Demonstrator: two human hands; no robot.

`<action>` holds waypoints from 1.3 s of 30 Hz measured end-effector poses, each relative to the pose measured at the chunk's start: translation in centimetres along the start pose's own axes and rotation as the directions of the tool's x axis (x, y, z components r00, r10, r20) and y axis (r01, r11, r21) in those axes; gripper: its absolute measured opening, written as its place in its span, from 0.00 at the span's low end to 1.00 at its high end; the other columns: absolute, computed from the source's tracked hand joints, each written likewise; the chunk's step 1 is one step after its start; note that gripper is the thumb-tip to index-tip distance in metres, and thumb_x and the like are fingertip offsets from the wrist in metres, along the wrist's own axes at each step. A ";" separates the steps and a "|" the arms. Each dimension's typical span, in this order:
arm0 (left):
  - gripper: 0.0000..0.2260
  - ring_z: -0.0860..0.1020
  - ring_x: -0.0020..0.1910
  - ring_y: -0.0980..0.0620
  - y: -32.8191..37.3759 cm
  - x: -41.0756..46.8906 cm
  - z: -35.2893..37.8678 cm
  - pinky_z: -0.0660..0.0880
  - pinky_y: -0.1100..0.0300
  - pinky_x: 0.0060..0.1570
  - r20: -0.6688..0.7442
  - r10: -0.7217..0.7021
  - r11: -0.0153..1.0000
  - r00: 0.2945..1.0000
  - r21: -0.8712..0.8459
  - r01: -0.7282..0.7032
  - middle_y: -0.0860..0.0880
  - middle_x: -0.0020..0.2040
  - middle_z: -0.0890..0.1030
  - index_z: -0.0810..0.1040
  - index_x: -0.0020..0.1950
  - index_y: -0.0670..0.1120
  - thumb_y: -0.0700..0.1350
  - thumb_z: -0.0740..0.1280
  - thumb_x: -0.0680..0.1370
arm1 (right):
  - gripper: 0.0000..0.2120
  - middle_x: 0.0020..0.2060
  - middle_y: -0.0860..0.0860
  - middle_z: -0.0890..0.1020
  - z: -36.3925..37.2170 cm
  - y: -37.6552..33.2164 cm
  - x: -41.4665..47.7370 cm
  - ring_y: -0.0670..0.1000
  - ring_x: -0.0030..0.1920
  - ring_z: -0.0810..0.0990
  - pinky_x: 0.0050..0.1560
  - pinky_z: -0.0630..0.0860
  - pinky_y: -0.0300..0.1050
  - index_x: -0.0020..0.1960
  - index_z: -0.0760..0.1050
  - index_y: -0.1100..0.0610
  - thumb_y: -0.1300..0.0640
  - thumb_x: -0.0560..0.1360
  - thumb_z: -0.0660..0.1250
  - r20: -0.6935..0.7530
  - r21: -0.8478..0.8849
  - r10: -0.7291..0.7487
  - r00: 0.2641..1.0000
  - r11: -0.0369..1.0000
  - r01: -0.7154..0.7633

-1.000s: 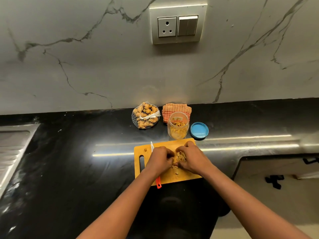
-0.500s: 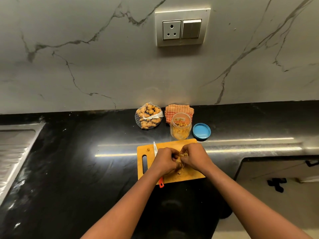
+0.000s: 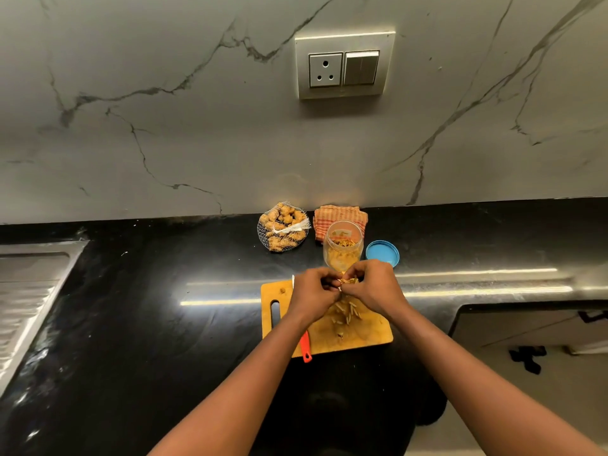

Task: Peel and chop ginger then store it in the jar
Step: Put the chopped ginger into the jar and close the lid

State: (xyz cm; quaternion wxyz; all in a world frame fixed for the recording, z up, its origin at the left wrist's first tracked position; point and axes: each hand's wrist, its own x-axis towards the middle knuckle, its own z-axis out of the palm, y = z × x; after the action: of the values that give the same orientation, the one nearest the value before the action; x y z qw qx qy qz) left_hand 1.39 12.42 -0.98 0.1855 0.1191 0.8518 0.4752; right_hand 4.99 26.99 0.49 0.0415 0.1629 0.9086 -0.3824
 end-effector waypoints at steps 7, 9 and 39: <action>0.16 0.83 0.43 0.55 3.7 2.5 -2.8 0.80 0.63 0.47 -0.112 0.110 0.990 0.988 -0.079 -0.120 0.49 0.43 0.85 0.83 0.52 0.45 0.34 0.77 0.67 | 0.06 0.35 0.47 0.80 -3.8 -3.4 2.3 0.44 0.36 0.78 0.34 0.72 0.32 0.43 0.83 0.56 0.59 0.68 0.78 -0.111 0.017 -0.128 0.986 0.991 0.131; 0.16 0.83 0.42 0.56 4.8 3.5 -3.6 0.80 0.64 0.47 -0.116 0.135 0.987 0.984 -0.068 -0.143 0.48 0.44 0.85 0.83 0.53 0.43 0.34 0.77 0.68 | 0.06 0.36 0.49 0.81 -4.7 -4.3 3.4 0.45 0.37 0.79 0.35 0.74 0.34 0.43 0.83 0.57 0.59 0.68 0.78 -0.140 -0.007 -0.154 0.978 0.988 0.154; 0.09 0.81 0.41 0.60 4.6 5.7 -5.9 0.78 0.68 0.45 -0.180 0.101 0.994 0.978 0.058 -0.092 0.52 0.42 0.84 0.84 0.50 0.45 0.40 0.77 0.70 | 0.06 0.43 0.51 0.84 -6.2 -3.8 5.6 0.48 0.42 0.82 0.46 0.81 0.43 0.51 0.83 0.58 0.59 0.74 0.74 -0.225 -0.139 -0.297 0.928 0.953 0.271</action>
State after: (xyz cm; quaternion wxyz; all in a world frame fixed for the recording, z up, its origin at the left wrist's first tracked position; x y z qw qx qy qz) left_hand -6.17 12.45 4.67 0.0801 0.1207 0.8699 0.4714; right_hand -1.23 30.38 6.27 -0.1173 0.0727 0.9396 -0.3132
